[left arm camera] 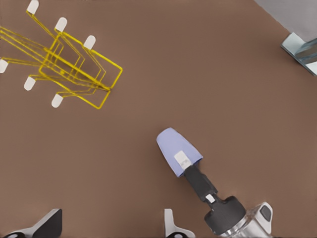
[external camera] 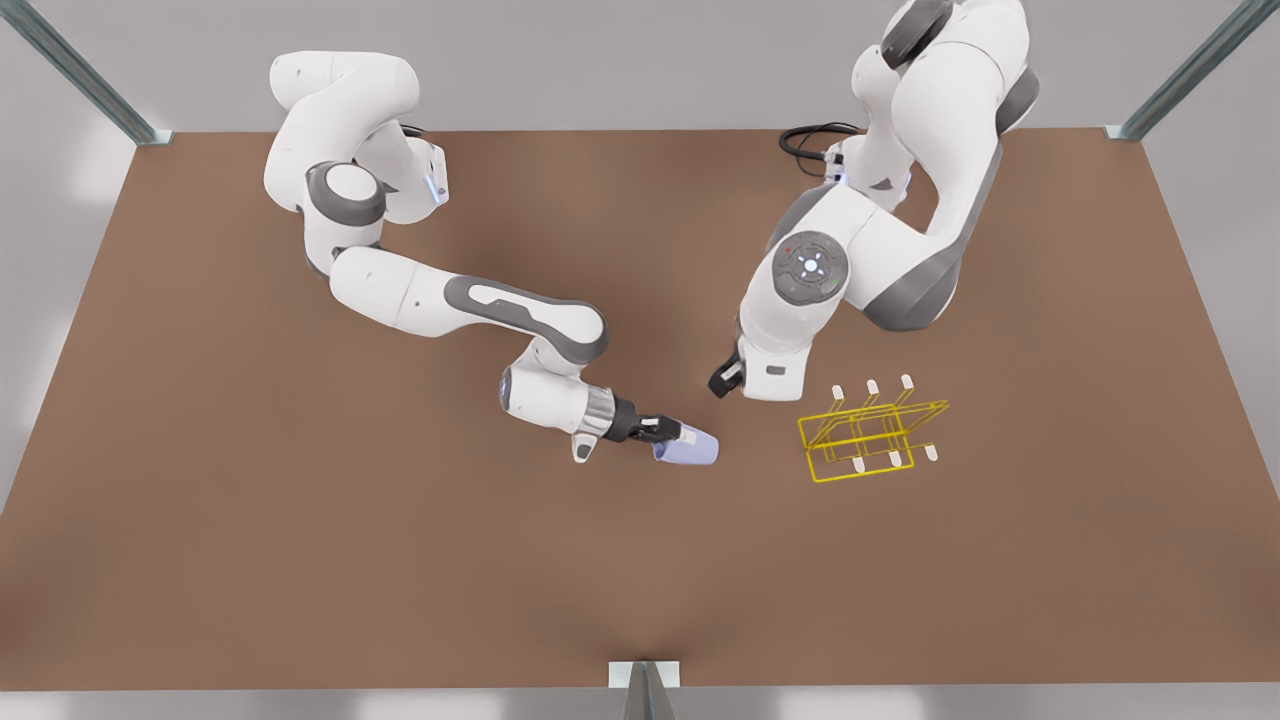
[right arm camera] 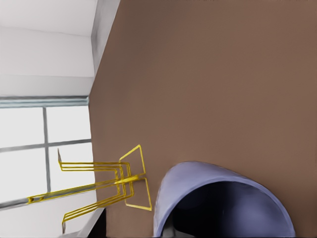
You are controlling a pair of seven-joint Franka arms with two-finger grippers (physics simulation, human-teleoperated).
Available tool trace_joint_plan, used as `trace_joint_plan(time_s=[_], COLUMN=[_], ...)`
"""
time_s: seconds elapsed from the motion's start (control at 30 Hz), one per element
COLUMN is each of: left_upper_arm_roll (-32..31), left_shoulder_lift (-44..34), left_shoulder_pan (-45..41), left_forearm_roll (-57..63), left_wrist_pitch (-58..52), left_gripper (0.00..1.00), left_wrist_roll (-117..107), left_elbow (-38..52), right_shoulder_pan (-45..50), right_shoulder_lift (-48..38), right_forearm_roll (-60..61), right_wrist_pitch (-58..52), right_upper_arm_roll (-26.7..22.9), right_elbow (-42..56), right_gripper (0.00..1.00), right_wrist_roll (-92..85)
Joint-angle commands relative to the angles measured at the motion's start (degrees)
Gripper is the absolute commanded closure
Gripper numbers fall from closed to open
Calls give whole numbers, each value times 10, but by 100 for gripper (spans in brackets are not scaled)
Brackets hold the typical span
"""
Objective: Place the cup on the cup holder
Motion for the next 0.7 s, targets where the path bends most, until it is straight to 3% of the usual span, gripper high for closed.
trace_joint_plan(time_s=[0.0, 0.4, 0.67], left_upper_arm_roll=[2, 14, 14], left_shoulder_lift=[14, 114, 142], left_shoulder_pan=[1, -34, -51], left_forearm_roll=[17, 47, 59], left_wrist_pitch=[58, 170, 198], left_gripper=[0, 0, 0], left_wrist_roll=[-504, -548, -556], left_elbow=[3, -5, -14], right_shoulder_pan=[0, -13, -126], right_shoulder_lift=[-1, -1, -14], right_forearm_roll=[-21, -42, -66], right_wrist_pitch=[0, -2, -15], right_upper_arm_roll=[-2, -11, 7], right_elbow=[1, -15, -121], right_gripper=[0, 0, 0], right_wrist_roll=[8, 9, 9])
